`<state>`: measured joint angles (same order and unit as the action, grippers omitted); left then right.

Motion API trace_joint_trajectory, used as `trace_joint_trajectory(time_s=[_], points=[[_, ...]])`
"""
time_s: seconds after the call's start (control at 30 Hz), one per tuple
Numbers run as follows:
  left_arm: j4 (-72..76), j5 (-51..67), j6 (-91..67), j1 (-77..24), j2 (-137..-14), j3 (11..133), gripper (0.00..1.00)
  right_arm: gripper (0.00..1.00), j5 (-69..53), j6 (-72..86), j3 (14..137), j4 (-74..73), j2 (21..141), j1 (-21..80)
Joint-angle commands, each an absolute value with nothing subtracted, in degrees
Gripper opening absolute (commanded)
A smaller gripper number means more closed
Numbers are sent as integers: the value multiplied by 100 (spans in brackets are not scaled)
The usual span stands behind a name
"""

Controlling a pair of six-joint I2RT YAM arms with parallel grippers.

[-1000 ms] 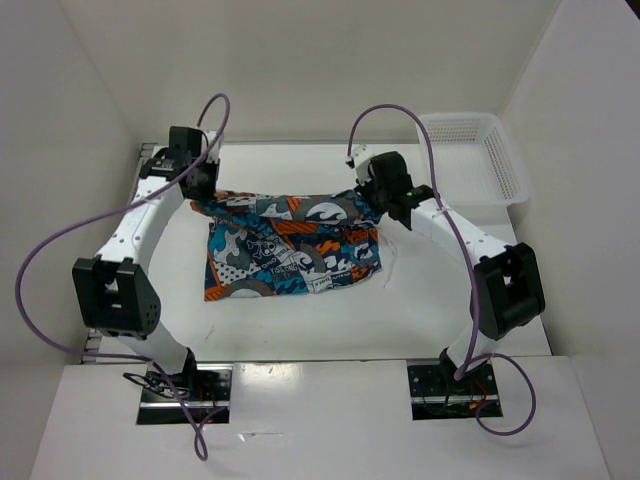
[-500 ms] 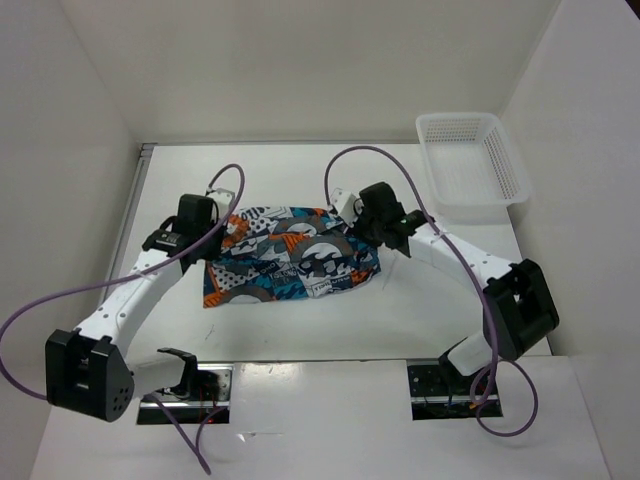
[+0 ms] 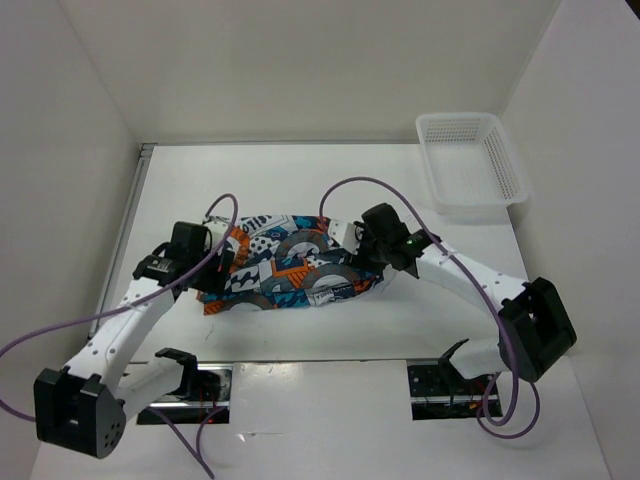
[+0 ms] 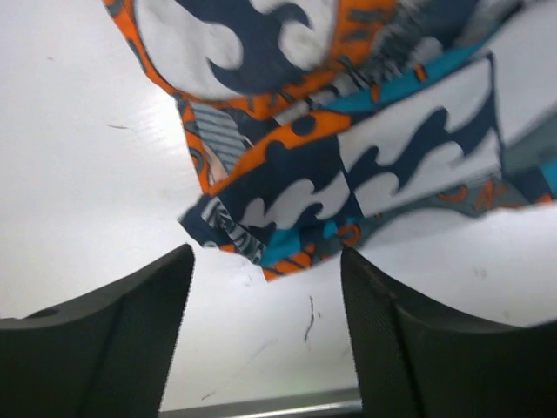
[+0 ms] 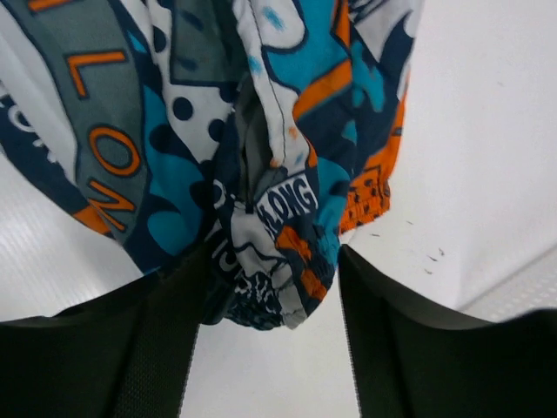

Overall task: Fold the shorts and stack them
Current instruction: Fold the shorts

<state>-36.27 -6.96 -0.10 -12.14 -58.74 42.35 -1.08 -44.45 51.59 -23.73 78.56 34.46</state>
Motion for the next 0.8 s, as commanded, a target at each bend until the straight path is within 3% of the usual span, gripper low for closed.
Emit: trace_joint_trajectory(time_s=[0.0,0.03,0.13,0.3,0.47,0.7,0.77], points=[[-4376,43,0,-1195,-5276,4438,78,67,-272,-4535,5063,-2417,7717,3664],[-4290,-130,0,-1195,-5143,4517,83,73,-333,-4422,5115,-2417,7656,3665],[-4122,-421,0,-1195,-5193,4570,83,74,-282,-3730,5307,-2365,7594,3665],[-4238,264,0,-134,-7397,5473,72,74,-921,-1841,6168,-2653,7865,3043],[-4534,964,0,791,-8357,6538,71,64,-1959,382,6759,-3251,8498,1978],[-4895,1299,0,729,-8912,6425,71,63,-1749,835,6232,-3252,8657,1907],[-5149,1598,0,564,-8912,6512,71,67,-1749,765,6171,-3305,8718,1846]])
